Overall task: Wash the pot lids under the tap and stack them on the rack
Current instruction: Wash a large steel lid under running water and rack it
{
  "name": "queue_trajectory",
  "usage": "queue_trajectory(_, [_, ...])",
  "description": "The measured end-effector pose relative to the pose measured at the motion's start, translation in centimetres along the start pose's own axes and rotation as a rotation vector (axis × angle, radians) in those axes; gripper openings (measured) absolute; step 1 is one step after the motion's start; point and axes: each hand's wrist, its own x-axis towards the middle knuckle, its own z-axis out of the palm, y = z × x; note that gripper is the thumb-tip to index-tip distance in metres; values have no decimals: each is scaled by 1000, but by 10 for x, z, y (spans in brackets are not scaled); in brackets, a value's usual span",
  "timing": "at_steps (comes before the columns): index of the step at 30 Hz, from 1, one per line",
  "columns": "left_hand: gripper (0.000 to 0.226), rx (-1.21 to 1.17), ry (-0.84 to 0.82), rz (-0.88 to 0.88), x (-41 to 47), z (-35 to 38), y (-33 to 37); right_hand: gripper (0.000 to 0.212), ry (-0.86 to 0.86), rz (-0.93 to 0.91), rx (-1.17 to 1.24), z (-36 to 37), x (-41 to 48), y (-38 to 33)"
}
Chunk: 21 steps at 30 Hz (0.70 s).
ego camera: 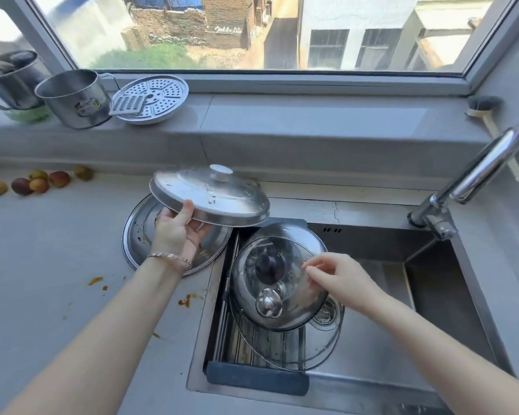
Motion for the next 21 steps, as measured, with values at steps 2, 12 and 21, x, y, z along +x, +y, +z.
queue_trajectory(2, [16, 22, -108, -17, -30, 13, 1, 20, 48, 178, 482, -18, -1, -3])
queue_trajectory(12, [35, 239, -489, -320, -117, 89, -67, 68, 115, 599, 1375, -105, -25, 82])
queue_trajectory(21, [59, 313, 49, -396, -123, 152, -158, 51, 442, 677, 1207, -130, -38, 171])
